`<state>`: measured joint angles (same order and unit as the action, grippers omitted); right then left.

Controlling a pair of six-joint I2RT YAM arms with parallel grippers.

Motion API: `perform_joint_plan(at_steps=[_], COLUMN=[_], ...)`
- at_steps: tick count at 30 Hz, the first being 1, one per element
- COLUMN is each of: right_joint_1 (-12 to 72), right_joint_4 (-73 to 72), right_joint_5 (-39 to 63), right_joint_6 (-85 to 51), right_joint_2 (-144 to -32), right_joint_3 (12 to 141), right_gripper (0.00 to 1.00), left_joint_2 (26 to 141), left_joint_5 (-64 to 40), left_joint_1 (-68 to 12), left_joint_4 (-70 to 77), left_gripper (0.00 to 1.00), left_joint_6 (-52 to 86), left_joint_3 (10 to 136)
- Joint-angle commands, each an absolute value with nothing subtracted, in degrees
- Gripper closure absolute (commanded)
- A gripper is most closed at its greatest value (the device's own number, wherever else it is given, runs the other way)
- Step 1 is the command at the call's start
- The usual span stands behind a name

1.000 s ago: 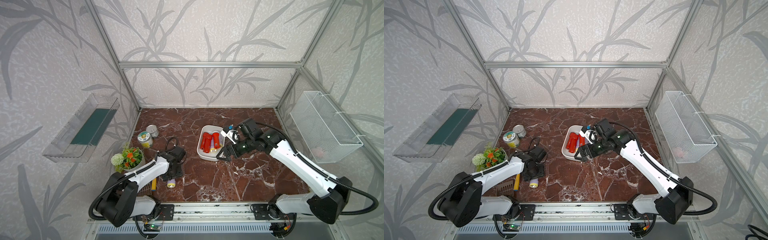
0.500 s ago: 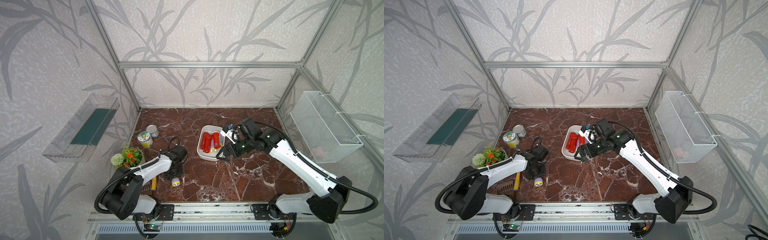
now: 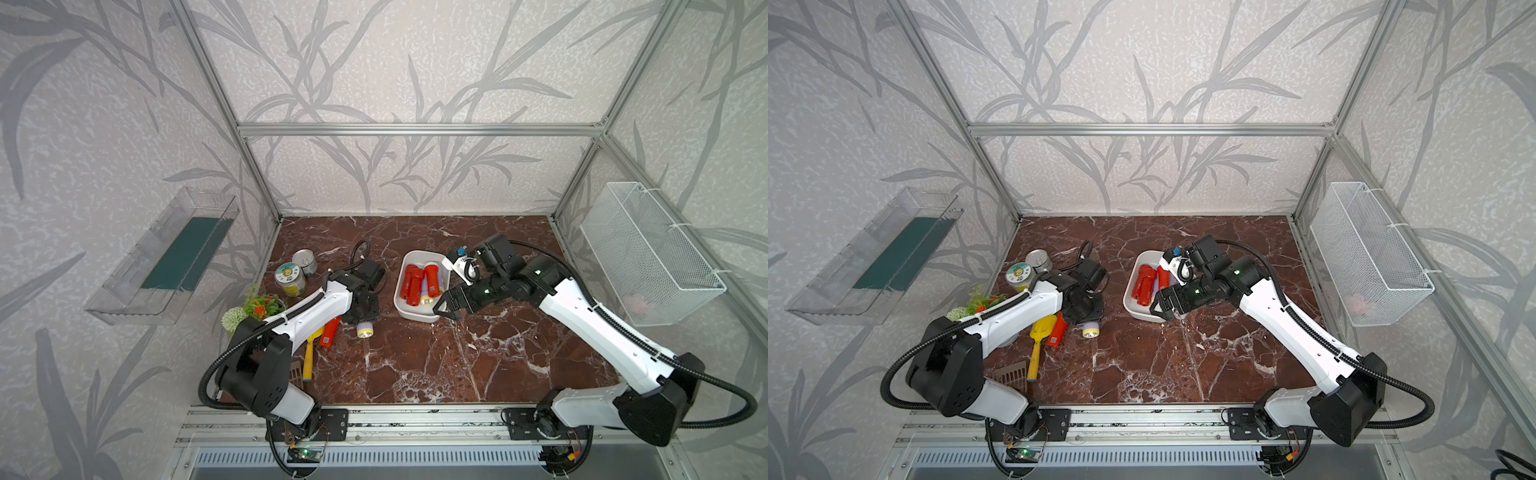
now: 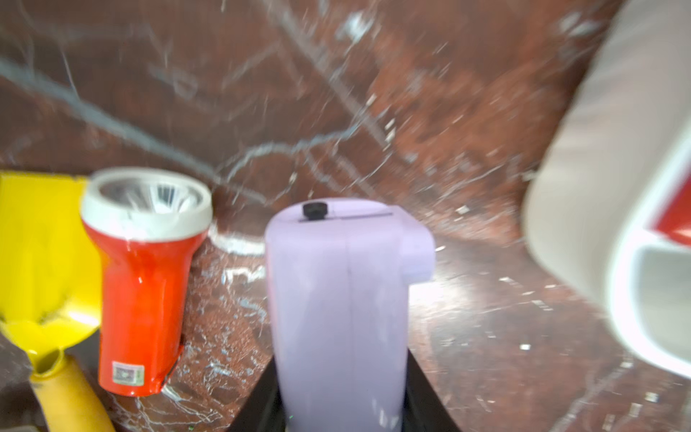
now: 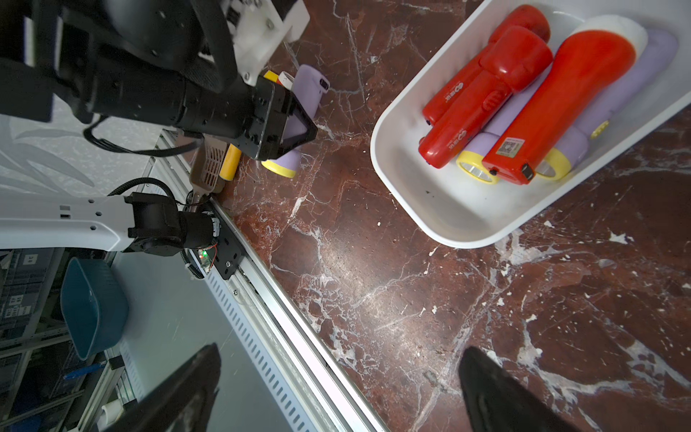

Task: Put the flashlights into the storage boxes
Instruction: Pick up the flashlight from the center of the board, then place the flashlight at the storage box.

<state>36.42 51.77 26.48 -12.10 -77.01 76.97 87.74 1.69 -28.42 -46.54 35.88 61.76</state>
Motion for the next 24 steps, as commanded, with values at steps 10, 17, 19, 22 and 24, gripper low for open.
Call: perform_joint_plan(at_steps=[10,17,19,22,24], right_joint_1=[32.96,31.29,31.04,30.68,30.42], right_joint_4=[51.84,52.42,52.74,53.17,53.61], right_joint_5=[23.02,21.04,20.51,19.96,19.64], right_joint_6=[-12.46,-13.74,-13.89,-14.06,-13.99], right_joint_2=[-71.94,-69.10,-68.75,-68.49,-68.70], right_joint_3=[73.16,71.15,71.14,71.23,71.54], right_gripper=[0.01,0.01,0.01,0.01,0.01], left_joint_2=[102.39,111.67,113.60,116.46,118.16], left_joint_5=[0.12,-3.54,-4.28,-5.57,-6.53], left_joint_1=[-28.54,-28.91,-29.23,-29.61,-29.97], left_joint_4=[-50.98,-51.62,-51.60,-51.95,-51.99], left_gripper=[0.77,0.77,0.77,0.77,0.77], left_joint_6=[25.95,22.37,21.31,20.18,19.24], left_joint_3=[83.47,96.14,98.90,102.72,104.73])
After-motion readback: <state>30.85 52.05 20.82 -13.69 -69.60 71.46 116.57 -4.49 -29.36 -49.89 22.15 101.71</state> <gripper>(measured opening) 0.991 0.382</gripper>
